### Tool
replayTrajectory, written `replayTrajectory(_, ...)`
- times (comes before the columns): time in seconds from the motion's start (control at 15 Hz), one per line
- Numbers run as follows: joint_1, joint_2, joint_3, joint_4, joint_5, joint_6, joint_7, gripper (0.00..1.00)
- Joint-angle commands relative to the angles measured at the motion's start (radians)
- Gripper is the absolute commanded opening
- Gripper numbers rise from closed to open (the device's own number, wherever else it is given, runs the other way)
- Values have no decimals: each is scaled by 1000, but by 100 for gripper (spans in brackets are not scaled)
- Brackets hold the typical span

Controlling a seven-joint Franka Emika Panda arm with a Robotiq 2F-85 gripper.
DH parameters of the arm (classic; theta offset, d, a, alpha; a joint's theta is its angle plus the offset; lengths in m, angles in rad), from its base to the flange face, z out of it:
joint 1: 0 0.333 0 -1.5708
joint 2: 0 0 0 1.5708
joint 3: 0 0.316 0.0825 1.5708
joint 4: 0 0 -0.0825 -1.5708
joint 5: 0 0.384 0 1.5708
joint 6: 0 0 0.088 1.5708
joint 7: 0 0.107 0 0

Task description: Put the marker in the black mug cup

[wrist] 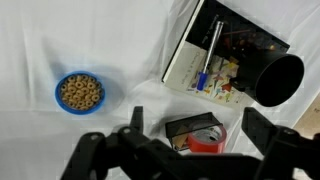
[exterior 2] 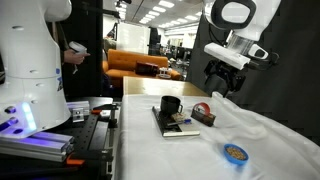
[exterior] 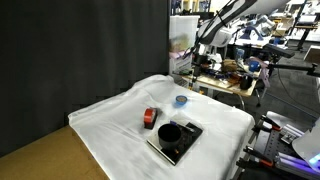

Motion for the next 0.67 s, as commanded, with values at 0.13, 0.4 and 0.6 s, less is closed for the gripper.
replayTrajectory(0.13,-4,57,53,54,29,22,-40,100)
replayTrajectory(0.4,9,100,76,82,-6,18,-24,100)
replayTrajectory(0.6,28,127,55,80,-92,-10,12,100)
